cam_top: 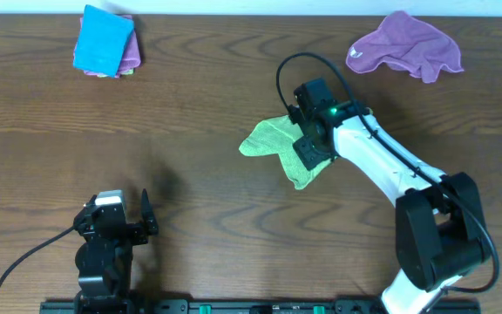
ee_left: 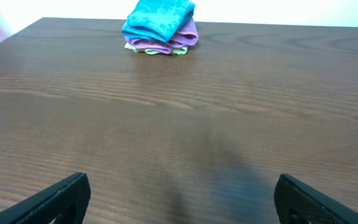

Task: Fold the cloth
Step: 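Lift the green cloth with the right gripper and drag it to table center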

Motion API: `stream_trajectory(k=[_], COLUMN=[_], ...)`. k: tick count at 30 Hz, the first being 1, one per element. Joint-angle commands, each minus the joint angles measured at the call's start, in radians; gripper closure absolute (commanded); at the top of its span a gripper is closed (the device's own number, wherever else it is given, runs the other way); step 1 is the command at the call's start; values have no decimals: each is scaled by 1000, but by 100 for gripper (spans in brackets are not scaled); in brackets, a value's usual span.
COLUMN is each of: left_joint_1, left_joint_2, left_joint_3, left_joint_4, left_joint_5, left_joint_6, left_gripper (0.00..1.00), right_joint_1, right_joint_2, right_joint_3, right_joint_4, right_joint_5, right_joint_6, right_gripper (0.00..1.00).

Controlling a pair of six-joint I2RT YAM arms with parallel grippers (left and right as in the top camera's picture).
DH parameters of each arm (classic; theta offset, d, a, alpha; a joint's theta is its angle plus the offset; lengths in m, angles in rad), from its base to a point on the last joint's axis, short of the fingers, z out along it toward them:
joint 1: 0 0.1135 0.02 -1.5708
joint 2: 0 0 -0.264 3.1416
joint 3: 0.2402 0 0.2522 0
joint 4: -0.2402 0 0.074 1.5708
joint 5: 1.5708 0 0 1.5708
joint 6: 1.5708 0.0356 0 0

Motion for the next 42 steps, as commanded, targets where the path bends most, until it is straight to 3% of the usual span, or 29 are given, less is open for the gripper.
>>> stream_trajectory(k=[1, 4, 6, 7, 9, 10, 29, 42], left_joint_1=[4, 4, 4, 4, 4, 4, 4, 4], left_joint_2=[-6, -6, -6, -6, -6, -6, -6, -6], left_joint_3=[-22, -22, -22, -22, -22, -22, -22, -22], left_joint_4=[-3, -3, -3, -3, -3, -3, -3, -3], left_joint_5=[-6, -6, -6, -6, -6, -6, -6, -6], left_joint_6=[11, 11, 11, 11, 11, 11, 11, 11], left_gripper=[5, 5, 5, 5, 5, 5, 5, 5], right_joint_1=[-1, -1, -1, -1, -1, -1, 39, 37], right_joint_2=[-3, 0, 0, 0, 0, 0, 0, 1], right_joint_3=[-42, -62, -67, -68, -68, -68, 147, 152], right_joint_4=[27, 55, 73, 82, 98, 107, 318, 537], right_joint_5=[8, 16, 34, 43, 63, 68, 68, 55], right_joint_6=[-42, -45, -45, -45, -45, -45, -45, 11], right_gripper=[36, 41, 50, 59, 93, 96, 99, 99])
